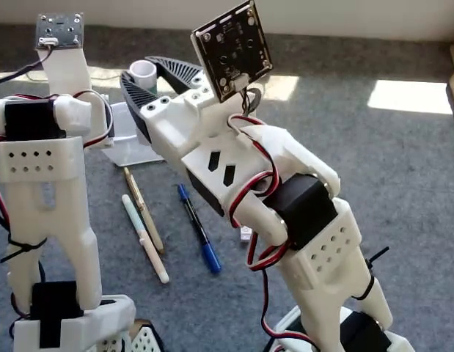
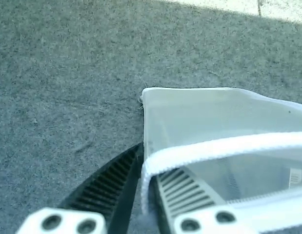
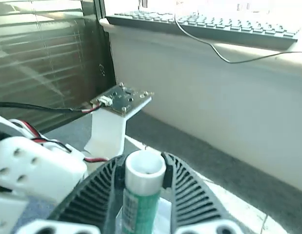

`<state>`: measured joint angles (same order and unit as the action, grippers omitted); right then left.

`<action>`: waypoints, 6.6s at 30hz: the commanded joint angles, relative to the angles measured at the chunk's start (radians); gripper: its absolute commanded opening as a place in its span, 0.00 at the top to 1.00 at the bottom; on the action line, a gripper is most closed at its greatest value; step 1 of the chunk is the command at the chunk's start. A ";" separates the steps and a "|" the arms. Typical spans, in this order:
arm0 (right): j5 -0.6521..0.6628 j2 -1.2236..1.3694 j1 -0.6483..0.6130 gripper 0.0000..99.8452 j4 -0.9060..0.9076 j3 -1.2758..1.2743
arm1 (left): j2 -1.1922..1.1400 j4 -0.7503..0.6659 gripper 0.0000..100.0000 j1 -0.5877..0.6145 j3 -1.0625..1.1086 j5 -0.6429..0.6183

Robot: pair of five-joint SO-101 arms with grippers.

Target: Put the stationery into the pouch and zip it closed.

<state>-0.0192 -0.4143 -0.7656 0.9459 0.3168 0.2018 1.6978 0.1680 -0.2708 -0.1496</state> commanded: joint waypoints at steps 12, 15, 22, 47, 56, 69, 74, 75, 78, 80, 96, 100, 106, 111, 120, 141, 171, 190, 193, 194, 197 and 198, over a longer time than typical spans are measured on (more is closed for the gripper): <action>0.166 -0.165 -0.030 0.99 -0.085 -0.163 | 0.002 0.000 0.99 0.012 -0.044 -0.014; 0.167 -0.274 -0.042 0.99 -0.232 -0.344 | 0.002 0.000 0.99 0.012 -0.044 -0.014; 0.169 -0.340 -0.042 0.99 -0.616 -0.693 | 0.002 0.002 0.99 0.012 -0.044 -0.014; 0.161 -0.153 0.085 0.99 -1.095 -0.854 | 0.002 0.005 0.99 0.012 -0.044 -0.014; 0.161 -0.163 0.082 0.99 -1.095 -0.944 | 0.002 0.005 0.99 0.012 -0.044 -0.014; 0.161 -0.166 0.079 0.99 -1.095 -0.944 | 0.002 0.005 0.99 0.012 -0.044 -0.014; 0.164 -0.166 0.064 0.99 -1.095 -0.901 | 0.002 0.002 0.99 0.012 -0.044 -0.014; 0.164 -0.166 0.062 0.99 -1.095 -0.888 | 0.002 0.002 0.99 0.012 -0.044 -0.014; 0.164 -0.166 0.059 0.99 -1.093 -0.857 | 0.002 0.002 0.99 0.012 -0.044 -0.014; 0.164 -0.166 0.059 0.99 -1.093 -0.854 | 0.002 0.002 0.99 0.012 -0.044 -0.014; 0.166 -0.323 -0.021 0.99 -0.928 -0.855 | 0.002 -0.002 0.99 0.012 -0.044 -0.014; 0.167 -0.321 -0.021 0.99 -0.928 -0.855 | 0.002 0.000 0.99 0.012 -0.044 -0.014; 0.167 -0.265 0.031 0.99 -0.932 -0.845 | 0.002 0.000 0.99 0.012 -0.044 -0.014; 0.166 -0.177 0.054 0.99 -1.023 -0.819 | 0.002 0.002 0.99 0.013 -0.044 -0.014; 0.164 -0.173 0.054 0.99 -1.012 -0.839 | 0.002 0.005 0.99 0.013 -0.044 -0.014; 0.161 -0.340 0.053 0.84 -0.303 -0.634 | 0.012 -0.002 0.99 0.051 -0.048 -0.014; -0.124 -0.007 0.335 0.84 0.183 -0.753 | 0.143 -0.002 0.99 0.170 0.056 -0.009; -0.186 0.440 0.308 0.84 0.131 -0.679 | 0.143 -0.084 0.99 0.166 0.160 -0.009; -0.186 0.501 0.308 0.84 0.122 -0.654 | 0.143 -0.084 0.99 0.165 0.160 -0.009; -0.186 0.518 0.308 0.84 0.122 -0.644 | 0.143 -0.083 0.99 0.165 0.160 -0.009; -0.184 0.561 0.309 0.84 0.120 -0.616 | 0.143 -0.081 0.99 0.165 0.160 -0.009; -0.184 0.572 0.309 0.84 0.120 -0.610 | 0.143 -0.080 0.99 0.165 0.160 -0.009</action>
<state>-0.1972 0.1580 -0.4434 1.0886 -0.3613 0.3307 1.6333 0.3337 -0.1112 -0.1511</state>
